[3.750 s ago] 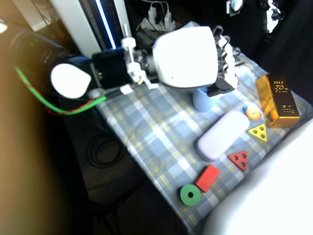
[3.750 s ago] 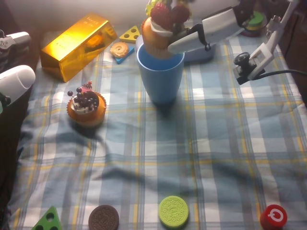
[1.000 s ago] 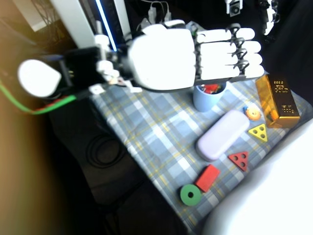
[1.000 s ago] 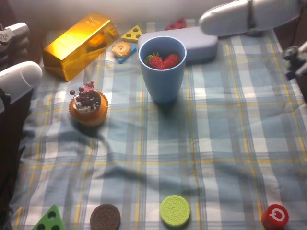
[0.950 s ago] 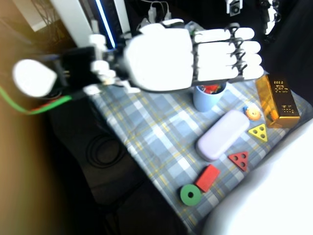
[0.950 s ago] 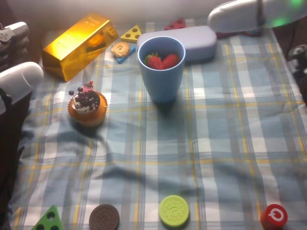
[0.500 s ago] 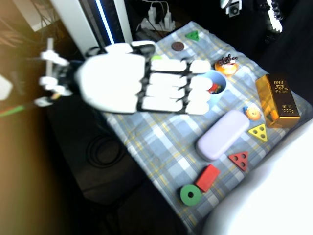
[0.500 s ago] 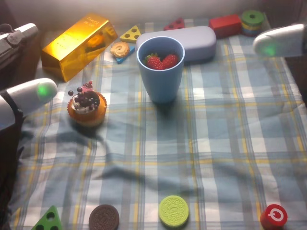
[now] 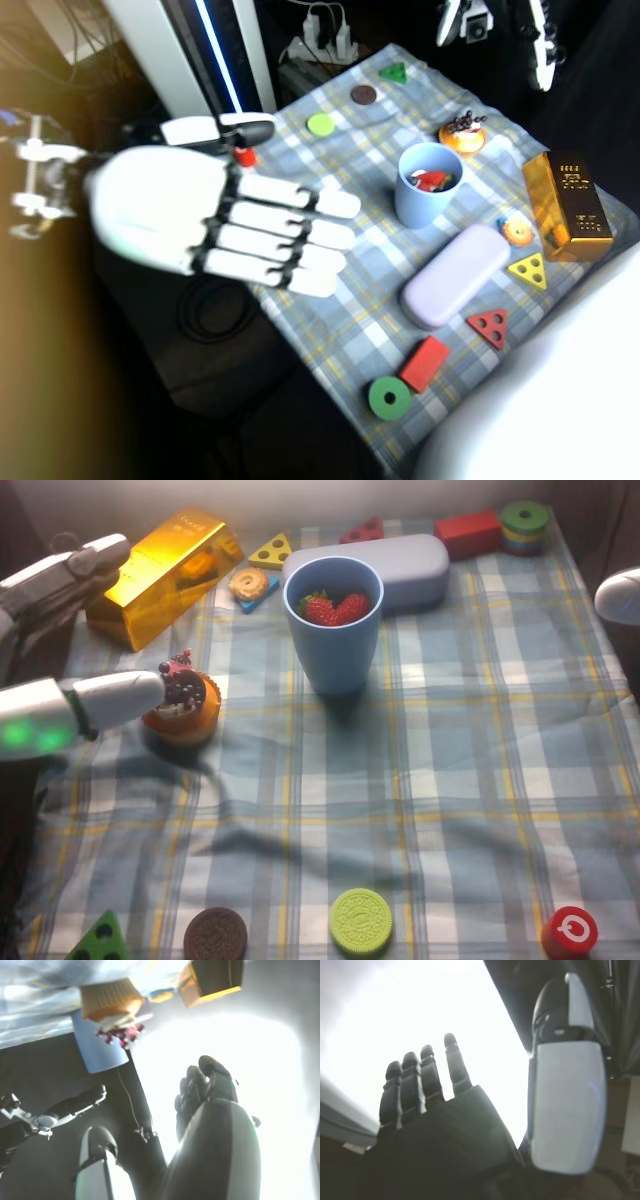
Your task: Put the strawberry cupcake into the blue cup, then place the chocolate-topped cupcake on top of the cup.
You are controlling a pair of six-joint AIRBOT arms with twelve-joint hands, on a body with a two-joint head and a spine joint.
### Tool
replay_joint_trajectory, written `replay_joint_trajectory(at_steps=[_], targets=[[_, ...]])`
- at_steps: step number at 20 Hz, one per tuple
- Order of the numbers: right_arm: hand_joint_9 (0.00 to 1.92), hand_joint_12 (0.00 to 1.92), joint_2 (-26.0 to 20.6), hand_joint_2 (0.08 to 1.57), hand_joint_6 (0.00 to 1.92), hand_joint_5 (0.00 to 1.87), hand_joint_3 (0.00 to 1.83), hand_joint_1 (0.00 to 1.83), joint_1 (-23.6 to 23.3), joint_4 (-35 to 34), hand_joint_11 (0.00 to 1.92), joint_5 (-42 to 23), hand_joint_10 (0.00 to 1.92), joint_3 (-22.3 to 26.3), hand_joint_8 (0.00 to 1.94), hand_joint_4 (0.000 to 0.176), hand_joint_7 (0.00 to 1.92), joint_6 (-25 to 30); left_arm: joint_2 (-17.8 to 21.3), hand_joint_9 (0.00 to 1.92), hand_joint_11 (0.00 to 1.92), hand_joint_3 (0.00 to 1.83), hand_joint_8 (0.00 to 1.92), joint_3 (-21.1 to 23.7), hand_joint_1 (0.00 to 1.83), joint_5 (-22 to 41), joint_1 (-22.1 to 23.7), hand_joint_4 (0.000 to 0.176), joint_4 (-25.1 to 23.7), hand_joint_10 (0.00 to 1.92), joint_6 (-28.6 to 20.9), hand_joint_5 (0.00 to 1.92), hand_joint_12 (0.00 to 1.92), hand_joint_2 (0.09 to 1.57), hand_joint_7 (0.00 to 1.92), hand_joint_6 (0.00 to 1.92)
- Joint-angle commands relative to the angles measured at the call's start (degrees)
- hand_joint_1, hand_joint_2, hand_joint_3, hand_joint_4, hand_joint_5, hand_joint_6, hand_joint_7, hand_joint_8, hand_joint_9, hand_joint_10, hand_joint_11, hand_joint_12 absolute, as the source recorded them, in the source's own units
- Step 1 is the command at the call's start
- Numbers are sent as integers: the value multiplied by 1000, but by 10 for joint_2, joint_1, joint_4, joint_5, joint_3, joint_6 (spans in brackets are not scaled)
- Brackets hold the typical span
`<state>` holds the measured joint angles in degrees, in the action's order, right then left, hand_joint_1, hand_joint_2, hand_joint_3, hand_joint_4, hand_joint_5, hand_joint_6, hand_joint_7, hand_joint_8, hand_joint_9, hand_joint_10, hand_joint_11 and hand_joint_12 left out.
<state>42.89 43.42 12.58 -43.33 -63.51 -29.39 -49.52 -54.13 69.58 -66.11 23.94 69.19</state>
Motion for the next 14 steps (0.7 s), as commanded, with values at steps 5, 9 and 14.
replay_joint_trajectory(at_steps=[5,9,14], targets=[[0,0,0,963,0,0,2,4,1,-24,0,-69,0,3,0,47,0,-3,-23,287,90,1,0,-33,849,-17,48,34,-41,5,-4,372,387,866,343,0],[0,0,-1,971,0,0,3,6,4,-24,0,-70,0,3,0,73,0,-3,-33,301,64,1,1,-55,785,-73,74,40,-63,0,-4,390,476,853,385,0],[0,0,1,974,0,0,3,0,6,-24,0,-70,0,2,0,73,0,-3,-33,292,0,1,1,-66,880,-111,90,33,-79,3,-4,436,616,839,383,2]])
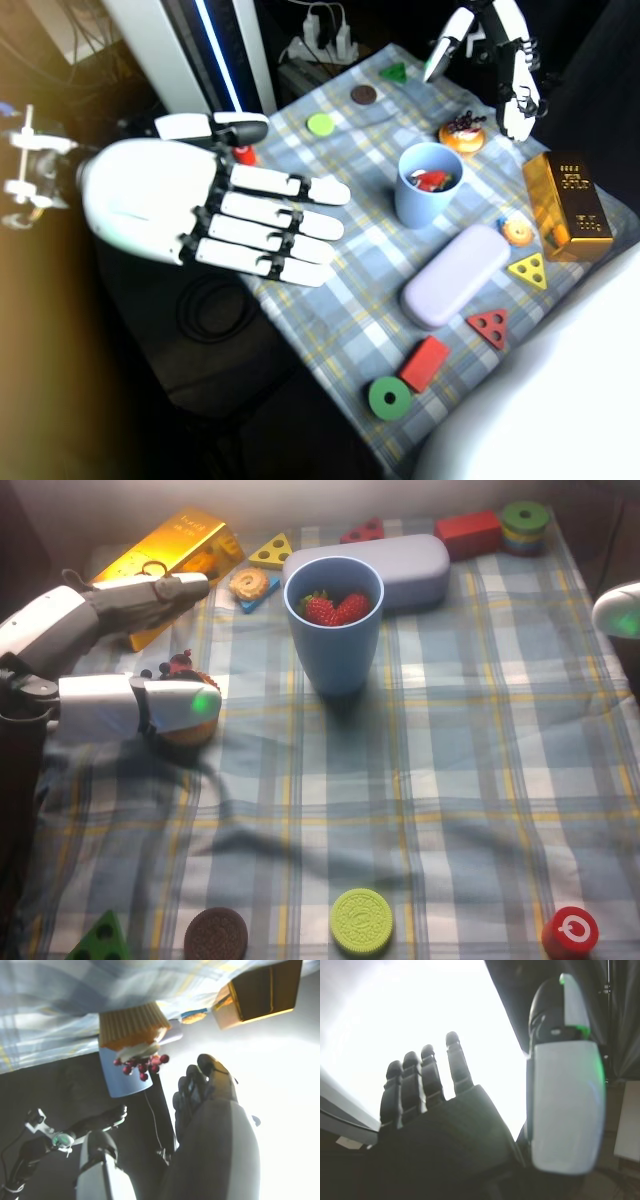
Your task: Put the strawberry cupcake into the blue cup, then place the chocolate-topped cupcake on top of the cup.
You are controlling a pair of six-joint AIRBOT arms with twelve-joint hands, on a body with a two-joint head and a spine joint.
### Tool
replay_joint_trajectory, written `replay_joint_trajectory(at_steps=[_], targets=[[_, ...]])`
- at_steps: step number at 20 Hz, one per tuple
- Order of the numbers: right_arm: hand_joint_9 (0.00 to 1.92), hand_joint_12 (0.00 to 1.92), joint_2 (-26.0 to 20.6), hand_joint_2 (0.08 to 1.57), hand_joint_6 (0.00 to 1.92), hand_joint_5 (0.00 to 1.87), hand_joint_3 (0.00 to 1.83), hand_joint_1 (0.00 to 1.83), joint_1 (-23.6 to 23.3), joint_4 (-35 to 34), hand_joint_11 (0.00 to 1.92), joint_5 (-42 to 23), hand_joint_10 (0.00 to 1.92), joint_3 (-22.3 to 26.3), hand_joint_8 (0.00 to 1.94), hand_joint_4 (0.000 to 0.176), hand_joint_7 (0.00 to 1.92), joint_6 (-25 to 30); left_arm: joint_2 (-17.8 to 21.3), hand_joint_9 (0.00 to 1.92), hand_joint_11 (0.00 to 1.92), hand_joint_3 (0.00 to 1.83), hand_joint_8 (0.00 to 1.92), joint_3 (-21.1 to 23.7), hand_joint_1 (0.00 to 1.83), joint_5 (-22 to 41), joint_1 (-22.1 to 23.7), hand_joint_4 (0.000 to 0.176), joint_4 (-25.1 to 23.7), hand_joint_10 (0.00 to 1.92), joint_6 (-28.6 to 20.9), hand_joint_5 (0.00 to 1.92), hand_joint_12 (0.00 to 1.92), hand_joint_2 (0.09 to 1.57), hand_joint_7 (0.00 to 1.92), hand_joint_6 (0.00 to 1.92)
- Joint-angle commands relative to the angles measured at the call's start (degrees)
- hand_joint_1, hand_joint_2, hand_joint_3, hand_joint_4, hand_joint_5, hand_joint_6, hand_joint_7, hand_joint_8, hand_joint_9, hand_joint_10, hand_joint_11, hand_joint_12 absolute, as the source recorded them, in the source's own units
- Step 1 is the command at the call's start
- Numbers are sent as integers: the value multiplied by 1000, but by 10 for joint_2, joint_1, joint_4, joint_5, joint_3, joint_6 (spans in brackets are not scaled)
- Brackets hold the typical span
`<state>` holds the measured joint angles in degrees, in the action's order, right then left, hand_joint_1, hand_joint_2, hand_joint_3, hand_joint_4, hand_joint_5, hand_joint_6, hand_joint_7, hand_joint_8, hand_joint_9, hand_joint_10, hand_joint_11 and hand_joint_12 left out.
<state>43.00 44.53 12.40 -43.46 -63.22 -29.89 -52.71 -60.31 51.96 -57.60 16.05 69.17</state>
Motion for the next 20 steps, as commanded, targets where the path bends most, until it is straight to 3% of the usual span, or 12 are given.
replay_joint_trajectory(at_steps=[1,2,3,5,8,9,10,12,14,17,18,20], targets=[[0,0,1,967,0,0,0,0,-5,-22,0,-69,0,-1,0,83,0,2,-1,295,0,0,0,-5,864,61,5,27,0,2,-4,439,661,840,378,1],[0,0,2,976,0,0,3,4,-4,-22,0,-69,0,-1,0,74,0,2,-1,293,0,0,0,-8,848,54,5,32,1,1,-4,433,673,840,375,0],[0,0,2,974,0,0,2,9,-3,-22,0,-69,0,-2,0,70,0,2,-1,268,0,1,2,-12,824,45,5,57,1,2,-4,404,603,843,351,0],[0,0,2,976,0,0,3,14,-3,-22,0,-69,0,-2,0,66,0,2,-1,262,0,0,1,-17,843,29,5,56,2,2,-3,409,523,834,355,1],[0,0,3,972,0,0,0,2,-1,-22,0,-69,0,-2,0,38,0,2,-1,276,0,0,0,-15,878,13,4,67,9,2,19,402,517,836,343,0],[0,0,3,966,0,0,0,0,0,-22,0,-69,0,-1,0,44,0,2,-2,269,0,0,0,-13,895,8,4,69,15,0,37,389,494,835,334,0],[0,0,3,957,0,0,0,0,1,-23,0,-70,0,-1,0,50,0,2,-2,286,0,0,3,-11,895,6,4,50,23,5,53,392,535,829,346,1],[0,0,4,964,0,0,0,0,2,-24,0,-72,0,-2,0,45,0,2,-2,309,0,0,1,-12,844,4,1,75,33,7,61,388,600,815,359,0],[0,0,5,953,0,0,0,0,2,-25,0,-74,0,-2,0,46,0,2,-3,285,0,0,3,-10,851,4,-4,77,36,2,61,362,427,802,348,4],[0,0,6,945,0,0,0,14,6,-29,0,-74,0,-3,0,54,0,2,-3,333,0,0,1,-5,859,4,-15,67,41,1,61,344,721,803,385,1],[0,0,5,940,0,0,0,2,6,-29,0,-75,0,-3,0,52,0,2,-4,339,0,2,1,-5,854,2,-18,75,42,2,61,335,765,812,381,1],[0,0,5,939,0,0,0,0,7,-29,0,-76,0,-3,0,47,0,2,-6,321,0,0,1,-8,885,-3,-21,82,44,5,61,330,643,820,363,2]])
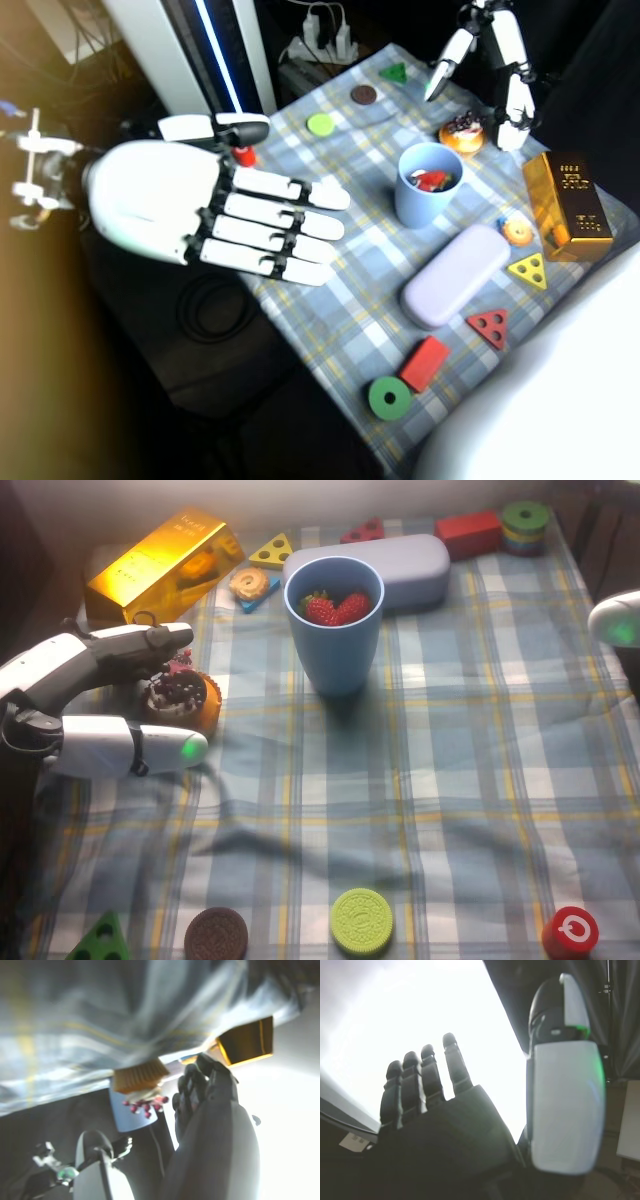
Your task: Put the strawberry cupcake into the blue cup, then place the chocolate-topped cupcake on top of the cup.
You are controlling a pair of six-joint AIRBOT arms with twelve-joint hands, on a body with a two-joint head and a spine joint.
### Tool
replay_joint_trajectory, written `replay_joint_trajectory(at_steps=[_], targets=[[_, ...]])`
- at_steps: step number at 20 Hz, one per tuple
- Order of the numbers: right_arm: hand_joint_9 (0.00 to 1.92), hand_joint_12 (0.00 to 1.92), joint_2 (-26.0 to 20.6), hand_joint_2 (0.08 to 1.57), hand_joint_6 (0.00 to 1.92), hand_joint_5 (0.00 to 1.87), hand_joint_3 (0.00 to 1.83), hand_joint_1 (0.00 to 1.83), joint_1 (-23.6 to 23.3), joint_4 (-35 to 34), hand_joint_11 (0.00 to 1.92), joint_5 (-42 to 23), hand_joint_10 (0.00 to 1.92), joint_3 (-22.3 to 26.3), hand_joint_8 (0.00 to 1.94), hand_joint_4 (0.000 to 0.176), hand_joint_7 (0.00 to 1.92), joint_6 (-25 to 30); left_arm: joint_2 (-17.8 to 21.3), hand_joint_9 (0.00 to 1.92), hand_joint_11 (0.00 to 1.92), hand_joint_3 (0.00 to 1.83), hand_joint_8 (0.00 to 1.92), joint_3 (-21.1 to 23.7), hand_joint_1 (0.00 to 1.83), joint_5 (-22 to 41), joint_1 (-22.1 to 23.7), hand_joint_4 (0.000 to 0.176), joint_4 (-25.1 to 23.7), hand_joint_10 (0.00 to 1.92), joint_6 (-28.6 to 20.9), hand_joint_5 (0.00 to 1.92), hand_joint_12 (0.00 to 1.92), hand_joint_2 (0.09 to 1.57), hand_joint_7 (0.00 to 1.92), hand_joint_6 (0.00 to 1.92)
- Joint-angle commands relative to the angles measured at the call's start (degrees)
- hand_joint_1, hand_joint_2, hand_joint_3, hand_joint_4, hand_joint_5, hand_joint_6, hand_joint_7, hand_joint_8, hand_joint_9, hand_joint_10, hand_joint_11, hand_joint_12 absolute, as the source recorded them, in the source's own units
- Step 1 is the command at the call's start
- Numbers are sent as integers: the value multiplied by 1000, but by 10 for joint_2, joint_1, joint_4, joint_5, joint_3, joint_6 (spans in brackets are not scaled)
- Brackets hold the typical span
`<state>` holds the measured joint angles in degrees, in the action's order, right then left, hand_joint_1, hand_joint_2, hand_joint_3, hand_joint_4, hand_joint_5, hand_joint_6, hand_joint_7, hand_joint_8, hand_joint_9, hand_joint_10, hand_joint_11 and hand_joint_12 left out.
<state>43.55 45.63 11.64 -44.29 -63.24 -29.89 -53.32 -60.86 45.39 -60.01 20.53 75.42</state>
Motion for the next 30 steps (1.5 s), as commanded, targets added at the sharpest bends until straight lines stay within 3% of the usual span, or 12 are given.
replay_joint_trajectory(at_steps=[1,2,10,11,13,15,18,20,22,25,26,30], targets=[[0,0,0,940,0,0,0,0,-4,-22,0,-68,0,-3,0,45,0,2,-1,315,0,1,0,-3,893,60,3,87,-1,1,-1,337,646,823,360,3],[0,0,0,950,0,0,0,0,-4,-22,0,-68,0,-3,0,51,0,2,-2,329,0,0,2,-3,915,57,3,68,-1,3,1,397,703,812,379,7],[0,0,1,959,0,0,3,0,-4,-22,0,-68,0,-4,0,32,0,2,-4,372,11,8,3,-3,1109,58,4,89,-3,1,6,900,790,995,467,15],[0,0,1,958,0,0,2,0,-4,-22,0,-68,0,-4,0,35,0,2,-4,390,3,4,9,-3,1081,58,5,74,-3,5,11,1027,810,1082,517,852],[0,0,1,940,0,0,0,0,-4,-22,0,-68,0,-4,0,52,0,2,-4,392,0,2,7,-3,1074,59,7,69,-2,3,17,1011,790,1096,532,915],[0,0,2,952,0,0,0,0,-4,-21,0,-68,0,-4,0,33,0,2,-4,397,0,1,4,-3,1079,63,8,31,2,3,22,987,844,1111,547,964],[0,0,1,953,0,0,0,0,-3,-22,0,-68,0,-4,0,40,0,2,-3,406,0,1,4,-2,1053,70,8,79,5,4,25,971,830,1120,574,988],[0,0,2,952,0,0,0,2,-2,-22,0,-68,0,-4,0,44,0,2,1,396,0,0,2,0,1071,79,8,37,8,1,25,975,793,1119,577,982],[0,0,2,954,0,0,1,0,-1,-22,0,-68,0,-4,0,39,0,2,7,376,0,0,4,5,1067,91,8,36,9,10,25,963,682,1124,551,1002],[0,0,1,967,0,0,6,0,-1,-22,0,-68,0,-4,0,29,0,2,23,338,0,0,2,16,1037,115,15,130,9,14,26,981,471,1113,568,971],[0,0,1,985,0,0,13,0,-1,-22,0,-68,0,-5,0,29,0,2,27,385,8,0,0,19,1115,122,19,0,9,6,26,1009,589,1104,587,928],[0,0,4,966,0,0,0,0,-1,-22,0,-68,0,-7,0,42,0,2,42,413,0,0,2,26,1117,151,29,0,4,6,26,1002,712,1106,601,940]])
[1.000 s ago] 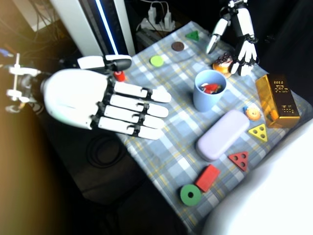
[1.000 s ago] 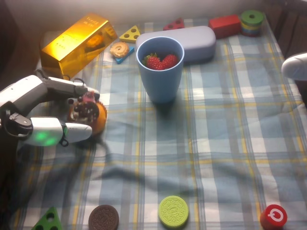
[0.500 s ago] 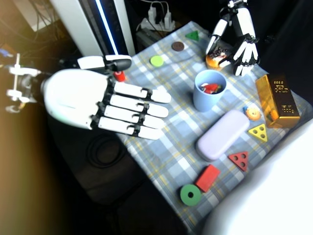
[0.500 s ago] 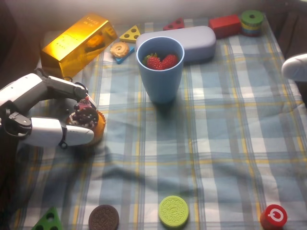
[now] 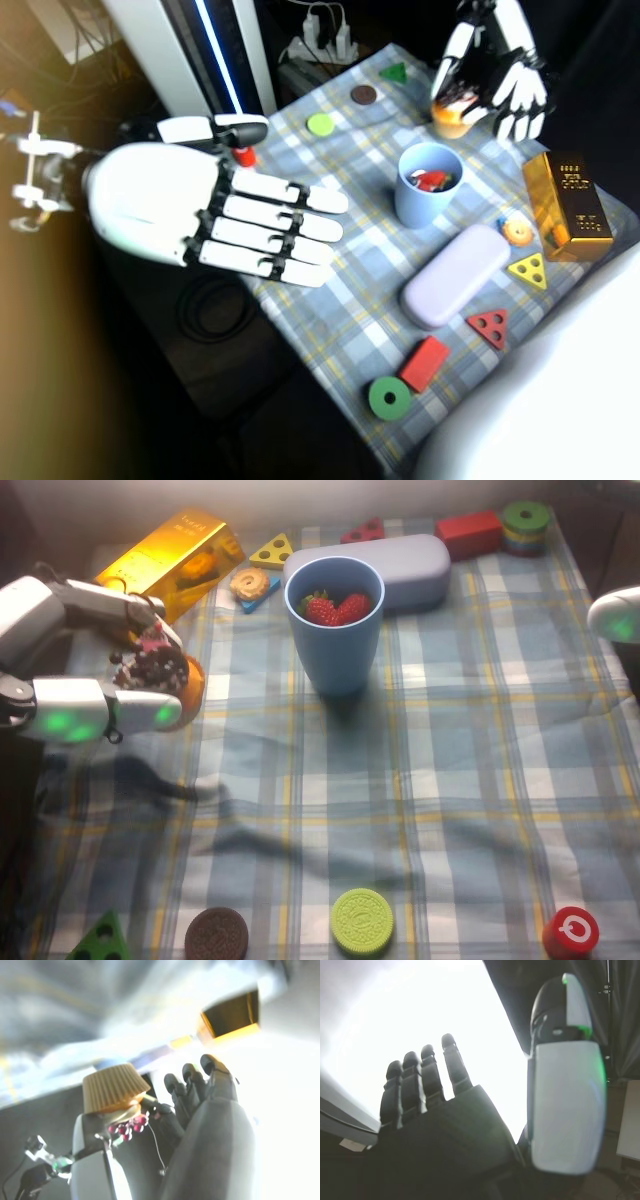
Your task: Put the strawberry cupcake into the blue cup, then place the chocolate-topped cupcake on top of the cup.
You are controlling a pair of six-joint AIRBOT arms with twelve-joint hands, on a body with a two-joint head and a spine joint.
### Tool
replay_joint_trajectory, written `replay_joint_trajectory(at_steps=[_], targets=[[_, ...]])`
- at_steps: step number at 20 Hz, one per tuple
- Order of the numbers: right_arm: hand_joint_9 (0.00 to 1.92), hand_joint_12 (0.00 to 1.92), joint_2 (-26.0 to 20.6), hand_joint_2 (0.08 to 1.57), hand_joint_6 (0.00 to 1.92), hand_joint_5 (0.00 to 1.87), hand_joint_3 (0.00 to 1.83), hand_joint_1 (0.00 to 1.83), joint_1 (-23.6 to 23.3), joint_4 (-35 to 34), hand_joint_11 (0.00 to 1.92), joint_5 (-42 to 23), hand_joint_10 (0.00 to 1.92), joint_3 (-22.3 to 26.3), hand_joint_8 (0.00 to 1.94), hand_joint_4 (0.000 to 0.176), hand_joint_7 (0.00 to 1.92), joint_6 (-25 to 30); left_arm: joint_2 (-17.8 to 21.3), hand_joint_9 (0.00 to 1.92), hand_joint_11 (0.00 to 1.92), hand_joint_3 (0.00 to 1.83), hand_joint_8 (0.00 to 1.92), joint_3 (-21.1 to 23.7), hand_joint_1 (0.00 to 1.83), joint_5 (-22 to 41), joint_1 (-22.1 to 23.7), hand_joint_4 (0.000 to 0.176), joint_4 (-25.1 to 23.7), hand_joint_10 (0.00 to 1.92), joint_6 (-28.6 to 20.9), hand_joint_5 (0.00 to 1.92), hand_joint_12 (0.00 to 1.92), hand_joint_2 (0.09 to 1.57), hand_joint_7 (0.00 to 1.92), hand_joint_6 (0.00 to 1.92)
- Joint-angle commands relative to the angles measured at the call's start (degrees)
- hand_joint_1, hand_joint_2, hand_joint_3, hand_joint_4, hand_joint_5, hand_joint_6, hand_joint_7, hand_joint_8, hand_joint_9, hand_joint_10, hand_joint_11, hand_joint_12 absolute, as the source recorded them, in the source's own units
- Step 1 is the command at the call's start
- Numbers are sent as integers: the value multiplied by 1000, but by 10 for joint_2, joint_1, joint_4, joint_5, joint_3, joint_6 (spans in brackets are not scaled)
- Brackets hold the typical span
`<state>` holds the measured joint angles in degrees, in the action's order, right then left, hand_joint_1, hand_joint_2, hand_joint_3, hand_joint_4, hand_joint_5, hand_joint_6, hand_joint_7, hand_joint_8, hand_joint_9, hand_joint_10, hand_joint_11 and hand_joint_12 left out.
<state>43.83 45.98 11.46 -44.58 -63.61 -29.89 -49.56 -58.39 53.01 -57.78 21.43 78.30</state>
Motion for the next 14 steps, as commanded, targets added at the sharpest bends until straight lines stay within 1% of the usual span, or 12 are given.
replay_joint_trajectory(at_steps=[1,2,3,4,6,7,8,9,11,12,13,14], targets=[[0,0,2,968,0,0,0,0,-5,-20,0,-66,0,-4,0,40,0,2,7,416,0,0,1,1,1120,78,9,0,-5,4,-3,1002,701,1106,598,939],[0,0,3,958,0,0,0,0,-5,-20,0,-66,0,-4,0,52,0,2,9,434,0,0,4,1,1140,80,13,0,-5,7,-3,1018,760,1099,612,910],[0,0,3,977,0,0,5,0,-5,-21,0,-65,0,-4,0,32,0,2,12,411,0,0,1,1,1122,80,19,0,-8,10,-4,1025,715,1095,608,901],[0,0,3,980,0,0,5,0,-5,-22,0,-65,0,-4,0,27,0,2,14,430,0,0,1,0,1072,78,29,67,-13,10,-4,1017,785,1097,605,917],[0,0,3,971,0,0,1,0,-5,-23,0,-66,0,-5,0,41,0,2,12,406,0,3,4,-4,1058,72,54,79,-28,2,-4,991,807,1108,587,962],[0,0,3,972,0,0,1,0,-5,-23,0,-66,0,-5,0,38,0,2,10,398,0,1,4,-6,1072,70,63,44,-32,4,-4,993,761,1109,579,958],[0,0,3,972,0,0,1,0,-5,-23,0,-66,0,-5,0,38,0,2,7,398,0,1,4,-8,1072,67,74,44,-40,4,-4,993,761,1109,579,958],[0,0,3,964,0,0,0,0,-5,-23,0,-66,0,-5,0,52,0,2,2,384,0,1,2,-13,1077,62,88,29,-48,5,-4,990,700,1110,570,962],[0,0,4,965,0,0,0,0,-5,-23,0,-66,0,-6,0,43,0,2,-11,360,0,1,0,-25,1040,51,112,100,-59,3,-4,963,525,1121,565,1005],[0,0,4,967,0,0,0,3,-5,-23,0,-66,0,-6,0,34,0,2,-19,358,0,0,0,-33,1016,46,123,161,-63,3,-4,960,469,1120,565,1006],[0,0,4,960,0,0,0,10,-5,-23,0,-66,0,-6,0,38,0,2,-28,361,0,0,1,-40,1012,42,134,173,-67,2,-5,960,495,1119,567,1004],[0,0,4,946,0,0,0,8,-5,-23,0,-66,0,-6,0,60,0,2,-37,365,0,1,0,-48,1006,37,145,175,-73,1,-9,951,536,1123,561,1019]])
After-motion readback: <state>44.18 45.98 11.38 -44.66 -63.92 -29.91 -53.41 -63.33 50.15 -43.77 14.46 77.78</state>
